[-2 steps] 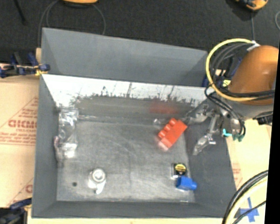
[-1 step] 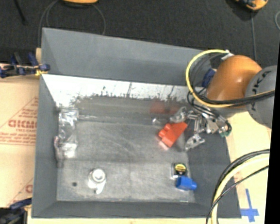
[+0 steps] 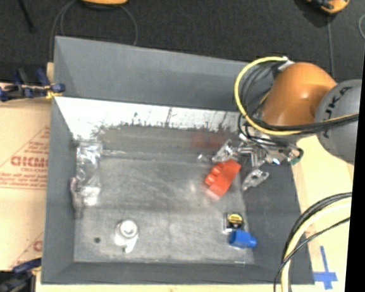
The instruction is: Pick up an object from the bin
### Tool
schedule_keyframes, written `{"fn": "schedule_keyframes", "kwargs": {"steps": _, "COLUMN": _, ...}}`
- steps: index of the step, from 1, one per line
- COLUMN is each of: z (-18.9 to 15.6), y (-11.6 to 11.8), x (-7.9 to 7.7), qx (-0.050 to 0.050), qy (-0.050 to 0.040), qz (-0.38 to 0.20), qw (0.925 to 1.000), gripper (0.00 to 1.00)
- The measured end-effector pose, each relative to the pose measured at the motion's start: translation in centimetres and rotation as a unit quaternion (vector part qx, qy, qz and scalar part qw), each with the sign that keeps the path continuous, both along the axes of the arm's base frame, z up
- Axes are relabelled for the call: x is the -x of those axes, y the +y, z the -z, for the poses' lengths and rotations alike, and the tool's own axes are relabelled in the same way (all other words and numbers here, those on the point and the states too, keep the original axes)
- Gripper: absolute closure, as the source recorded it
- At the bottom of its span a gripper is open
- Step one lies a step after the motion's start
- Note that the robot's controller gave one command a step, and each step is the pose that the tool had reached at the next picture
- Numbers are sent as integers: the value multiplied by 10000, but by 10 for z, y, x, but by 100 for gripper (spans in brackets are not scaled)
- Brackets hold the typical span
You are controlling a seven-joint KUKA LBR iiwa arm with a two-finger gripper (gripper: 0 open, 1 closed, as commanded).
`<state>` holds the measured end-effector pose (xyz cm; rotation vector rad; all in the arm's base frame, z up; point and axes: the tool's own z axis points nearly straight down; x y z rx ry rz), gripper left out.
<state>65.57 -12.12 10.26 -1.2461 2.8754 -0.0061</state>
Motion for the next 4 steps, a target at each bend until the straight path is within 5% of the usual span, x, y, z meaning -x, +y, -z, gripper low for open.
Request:
{"fn": "schedule_keyframes", "kwargs": {"steps": 1, "z": -5, "y": 8, "x": 0, "qx": 8, "qy": 10, "qz": -1273, "qw": 9919, "gripper": 0}}
{"fn": "schedule_keyframes", "kwargs": {"steps": 2, "z": 28, "y": -7, "x": -2, "qx": -11, "qy": -17, "qz": -2458, "qw": 9693, "gripper": 0}}
{"fn": "schedule_keyframes", "kwargs": {"steps": 3, "z": 25, "y": -5, "x": -4, "qx": -14, "qy": -2, "qz": -2440, "qw": 9698, "gripper": 0}}
{"fn": "schedule_keyframes", "kwargs": {"steps": 4, "z": 24, "y": -2, "x": -5, "qx": -38, "qy": -7, "qz": -2427, "qw": 9701, "gripper": 100}}
